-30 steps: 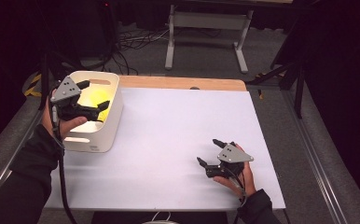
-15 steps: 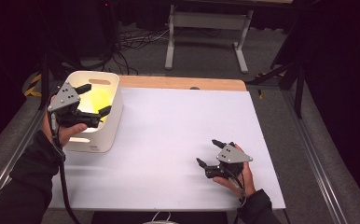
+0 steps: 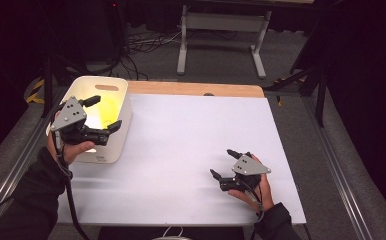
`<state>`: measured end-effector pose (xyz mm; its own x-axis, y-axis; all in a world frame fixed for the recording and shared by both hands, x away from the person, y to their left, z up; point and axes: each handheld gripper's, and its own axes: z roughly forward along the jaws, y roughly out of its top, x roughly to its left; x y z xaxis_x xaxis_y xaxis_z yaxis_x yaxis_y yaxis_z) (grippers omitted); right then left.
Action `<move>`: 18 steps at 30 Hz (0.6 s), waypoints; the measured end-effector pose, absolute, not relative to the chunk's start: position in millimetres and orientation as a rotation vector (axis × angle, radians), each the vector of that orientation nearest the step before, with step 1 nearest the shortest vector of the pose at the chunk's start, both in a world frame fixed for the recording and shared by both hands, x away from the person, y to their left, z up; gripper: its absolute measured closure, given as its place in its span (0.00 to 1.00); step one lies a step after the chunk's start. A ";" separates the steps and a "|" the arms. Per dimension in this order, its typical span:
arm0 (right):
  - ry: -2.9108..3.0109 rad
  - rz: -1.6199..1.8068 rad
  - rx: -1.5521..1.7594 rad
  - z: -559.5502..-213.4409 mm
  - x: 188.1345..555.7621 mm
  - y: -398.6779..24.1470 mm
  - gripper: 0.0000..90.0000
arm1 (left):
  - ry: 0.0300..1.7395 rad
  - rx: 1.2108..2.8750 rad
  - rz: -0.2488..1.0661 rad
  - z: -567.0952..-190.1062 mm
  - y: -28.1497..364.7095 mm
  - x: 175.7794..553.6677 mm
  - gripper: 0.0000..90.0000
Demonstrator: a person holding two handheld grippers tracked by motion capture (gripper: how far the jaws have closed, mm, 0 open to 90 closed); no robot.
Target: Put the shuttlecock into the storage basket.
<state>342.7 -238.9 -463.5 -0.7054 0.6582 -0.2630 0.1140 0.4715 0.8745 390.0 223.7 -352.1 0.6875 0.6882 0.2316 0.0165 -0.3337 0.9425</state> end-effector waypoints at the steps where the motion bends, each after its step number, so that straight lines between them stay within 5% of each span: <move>1: 2.134 1.206 0.637 -463.5 342.6 -238.8 0.18 | 0.556 1.803 0.774 -352.1 223.3 389.2 0.07; 18: 2.135 1.214 0.627 -462.1 341.0 -237.4 0.19 | 0.471 1.783 0.744 -362.5 212.9 372.8 0.06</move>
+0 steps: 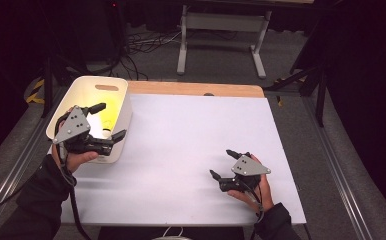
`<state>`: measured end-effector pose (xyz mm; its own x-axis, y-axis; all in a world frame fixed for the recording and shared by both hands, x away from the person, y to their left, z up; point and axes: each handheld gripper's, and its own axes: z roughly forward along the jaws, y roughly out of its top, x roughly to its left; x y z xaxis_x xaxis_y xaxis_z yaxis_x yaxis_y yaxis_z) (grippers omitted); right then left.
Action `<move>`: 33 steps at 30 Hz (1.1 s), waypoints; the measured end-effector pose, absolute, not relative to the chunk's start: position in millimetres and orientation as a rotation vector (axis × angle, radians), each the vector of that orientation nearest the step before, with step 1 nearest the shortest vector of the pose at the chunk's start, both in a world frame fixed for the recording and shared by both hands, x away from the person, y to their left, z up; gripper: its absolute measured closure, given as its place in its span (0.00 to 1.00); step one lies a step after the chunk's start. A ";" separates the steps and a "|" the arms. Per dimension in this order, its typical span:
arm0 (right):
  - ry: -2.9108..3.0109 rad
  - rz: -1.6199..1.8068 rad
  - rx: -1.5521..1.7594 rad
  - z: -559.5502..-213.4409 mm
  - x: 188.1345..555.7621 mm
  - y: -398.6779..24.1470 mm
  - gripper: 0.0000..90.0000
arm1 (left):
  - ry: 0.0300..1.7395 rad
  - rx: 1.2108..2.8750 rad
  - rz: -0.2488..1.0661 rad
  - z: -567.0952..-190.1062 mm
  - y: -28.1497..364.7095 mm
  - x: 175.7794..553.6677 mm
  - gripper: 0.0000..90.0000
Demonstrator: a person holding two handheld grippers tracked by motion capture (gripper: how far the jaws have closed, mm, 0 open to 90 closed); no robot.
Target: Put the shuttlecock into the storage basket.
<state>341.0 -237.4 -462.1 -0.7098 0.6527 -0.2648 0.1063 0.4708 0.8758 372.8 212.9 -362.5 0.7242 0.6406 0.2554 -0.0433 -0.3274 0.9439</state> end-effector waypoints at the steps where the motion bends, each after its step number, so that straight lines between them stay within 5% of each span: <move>1: 2.131 1.212 0.627 -461.8 340.6 -237.2 0.19 | 0.462 1.786 0.750 -363.5 211.5 371.4 0.06; 33: 2.124 1.226 0.597 -456.6 334.6 -233.6 0.19 | 0.364 1.827 0.705 -398.2 184.2 341.3 0.06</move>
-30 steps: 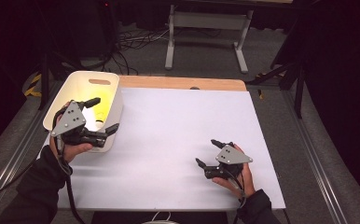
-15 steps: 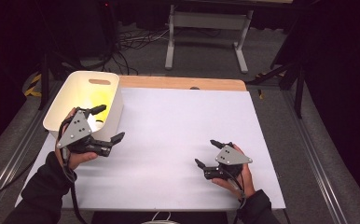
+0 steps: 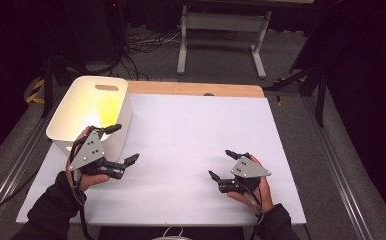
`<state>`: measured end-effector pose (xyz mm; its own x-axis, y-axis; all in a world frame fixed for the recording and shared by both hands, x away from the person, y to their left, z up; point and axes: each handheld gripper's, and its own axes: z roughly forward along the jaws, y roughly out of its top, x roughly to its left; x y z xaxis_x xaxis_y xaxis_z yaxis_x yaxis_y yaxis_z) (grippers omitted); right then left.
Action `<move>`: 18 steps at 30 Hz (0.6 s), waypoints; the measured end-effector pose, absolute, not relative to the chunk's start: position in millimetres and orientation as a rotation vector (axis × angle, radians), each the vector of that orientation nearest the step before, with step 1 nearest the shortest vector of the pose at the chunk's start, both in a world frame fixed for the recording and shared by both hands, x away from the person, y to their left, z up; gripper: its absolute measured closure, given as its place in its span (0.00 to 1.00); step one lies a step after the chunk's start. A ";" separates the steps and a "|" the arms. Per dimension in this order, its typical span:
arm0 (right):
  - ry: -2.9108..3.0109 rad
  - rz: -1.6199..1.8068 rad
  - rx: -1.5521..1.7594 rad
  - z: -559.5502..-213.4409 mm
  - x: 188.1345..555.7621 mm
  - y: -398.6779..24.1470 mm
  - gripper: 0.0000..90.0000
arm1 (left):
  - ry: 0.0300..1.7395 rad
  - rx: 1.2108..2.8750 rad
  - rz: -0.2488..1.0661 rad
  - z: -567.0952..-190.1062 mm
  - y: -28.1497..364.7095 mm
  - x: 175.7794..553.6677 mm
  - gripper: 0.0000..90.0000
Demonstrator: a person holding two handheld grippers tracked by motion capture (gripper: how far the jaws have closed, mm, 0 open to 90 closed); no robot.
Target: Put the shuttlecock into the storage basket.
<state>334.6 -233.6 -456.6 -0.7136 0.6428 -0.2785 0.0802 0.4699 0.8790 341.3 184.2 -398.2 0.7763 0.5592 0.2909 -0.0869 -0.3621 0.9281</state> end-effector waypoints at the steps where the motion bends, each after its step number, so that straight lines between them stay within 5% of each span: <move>1: 2.124 1.227 0.597 -456.5 334.4 -233.6 0.19 | 0.360 1.829 0.702 -399.9 183.5 340.9 0.06; 18: 2.131 1.235 0.573 -453.9 326.8 -228.6 0.19 | 0.324 1.881 0.706 -416.9 177.2 338.7 0.07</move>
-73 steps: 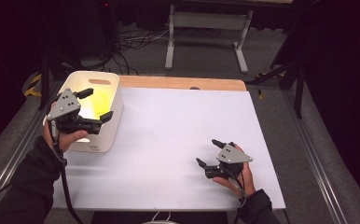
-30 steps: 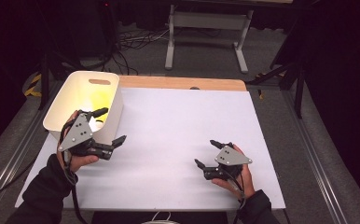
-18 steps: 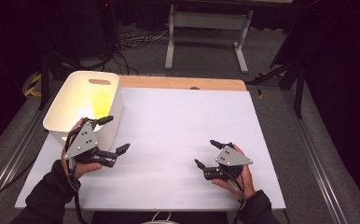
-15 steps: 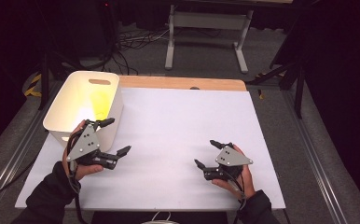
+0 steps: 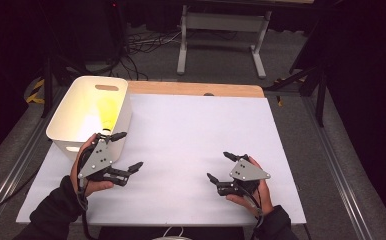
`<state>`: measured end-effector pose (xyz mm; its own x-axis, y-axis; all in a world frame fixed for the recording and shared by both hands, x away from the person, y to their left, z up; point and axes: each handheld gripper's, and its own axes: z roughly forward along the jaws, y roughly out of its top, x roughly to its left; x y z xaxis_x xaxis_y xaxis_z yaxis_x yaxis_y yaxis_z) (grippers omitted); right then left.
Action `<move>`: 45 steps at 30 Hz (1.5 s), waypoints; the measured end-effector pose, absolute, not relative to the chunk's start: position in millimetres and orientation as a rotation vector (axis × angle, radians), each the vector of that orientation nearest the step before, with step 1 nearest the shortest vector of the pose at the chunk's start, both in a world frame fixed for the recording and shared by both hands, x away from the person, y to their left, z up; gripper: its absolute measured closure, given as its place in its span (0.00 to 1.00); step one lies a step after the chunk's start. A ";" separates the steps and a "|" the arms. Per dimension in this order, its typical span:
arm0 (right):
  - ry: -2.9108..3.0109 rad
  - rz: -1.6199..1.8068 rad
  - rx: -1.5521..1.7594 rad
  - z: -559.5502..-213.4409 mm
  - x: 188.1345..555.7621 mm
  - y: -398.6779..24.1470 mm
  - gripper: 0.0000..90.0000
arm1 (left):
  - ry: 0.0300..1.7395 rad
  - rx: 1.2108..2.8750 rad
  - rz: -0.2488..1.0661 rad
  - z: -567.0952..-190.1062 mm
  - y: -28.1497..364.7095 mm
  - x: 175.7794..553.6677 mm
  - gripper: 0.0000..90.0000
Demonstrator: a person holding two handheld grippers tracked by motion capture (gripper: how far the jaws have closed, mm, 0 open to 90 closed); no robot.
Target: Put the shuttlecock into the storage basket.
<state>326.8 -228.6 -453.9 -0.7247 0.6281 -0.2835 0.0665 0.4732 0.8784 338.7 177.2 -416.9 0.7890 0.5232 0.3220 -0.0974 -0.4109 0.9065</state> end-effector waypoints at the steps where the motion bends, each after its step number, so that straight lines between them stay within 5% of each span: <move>1: 2.131 1.235 0.569 -453.7 326.1 -228.1 0.19 | 0.320 1.884 0.711 -417.8 177.0 338.6 0.07; 45: 2.155 1.193 0.589 -460.9 312.1 -232.6 0.18 | 0.401 2.012 0.637 -490.5 191.7 332.0 0.09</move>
